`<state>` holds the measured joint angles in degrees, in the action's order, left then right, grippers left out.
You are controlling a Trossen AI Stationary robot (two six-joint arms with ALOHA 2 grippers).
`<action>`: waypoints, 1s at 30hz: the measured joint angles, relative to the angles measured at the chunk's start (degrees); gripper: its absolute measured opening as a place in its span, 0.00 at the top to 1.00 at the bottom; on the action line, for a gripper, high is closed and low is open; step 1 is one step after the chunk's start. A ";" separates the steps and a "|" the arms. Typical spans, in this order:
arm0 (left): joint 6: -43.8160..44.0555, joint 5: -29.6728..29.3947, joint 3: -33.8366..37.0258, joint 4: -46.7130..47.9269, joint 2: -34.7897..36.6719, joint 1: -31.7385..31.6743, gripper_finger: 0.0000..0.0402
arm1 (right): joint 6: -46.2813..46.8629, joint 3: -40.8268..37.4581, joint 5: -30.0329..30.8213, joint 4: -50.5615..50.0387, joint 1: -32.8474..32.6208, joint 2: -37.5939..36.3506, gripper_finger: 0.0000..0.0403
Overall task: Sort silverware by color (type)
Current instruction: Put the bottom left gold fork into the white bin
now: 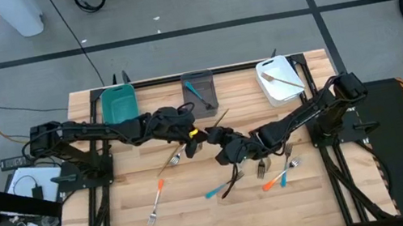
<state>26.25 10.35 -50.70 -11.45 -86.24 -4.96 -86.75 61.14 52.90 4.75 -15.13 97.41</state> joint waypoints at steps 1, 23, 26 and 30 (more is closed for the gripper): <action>-0.33 0.02 0.00 -0.62 0.00 -0.01 0.83 | -0.01 0.00 0.02 -0.06 0.00 0.00 0.94; -18.04 -11.50 -0.09 12.41 10.22 3.20 0.52 | 17.66 -0.07 3.44 -6.43 -2.52 0.00 0.92; -22.27 -16.60 -0.07 14.99 11.51 5.55 0.52 | 24.13 -0.07 1.87 -10.39 -2.54 0.00 0.92; -26.24 -23.73 -0.01 17.36 12.73 8.21 0.52 | 31.22 -0.07 -1.44 -14.58 -2.54 0.00 0.92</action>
<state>0.01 -13.38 -50.71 5.91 -73.51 3.25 -55.53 61.08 51.47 -9.82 -17.67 97.41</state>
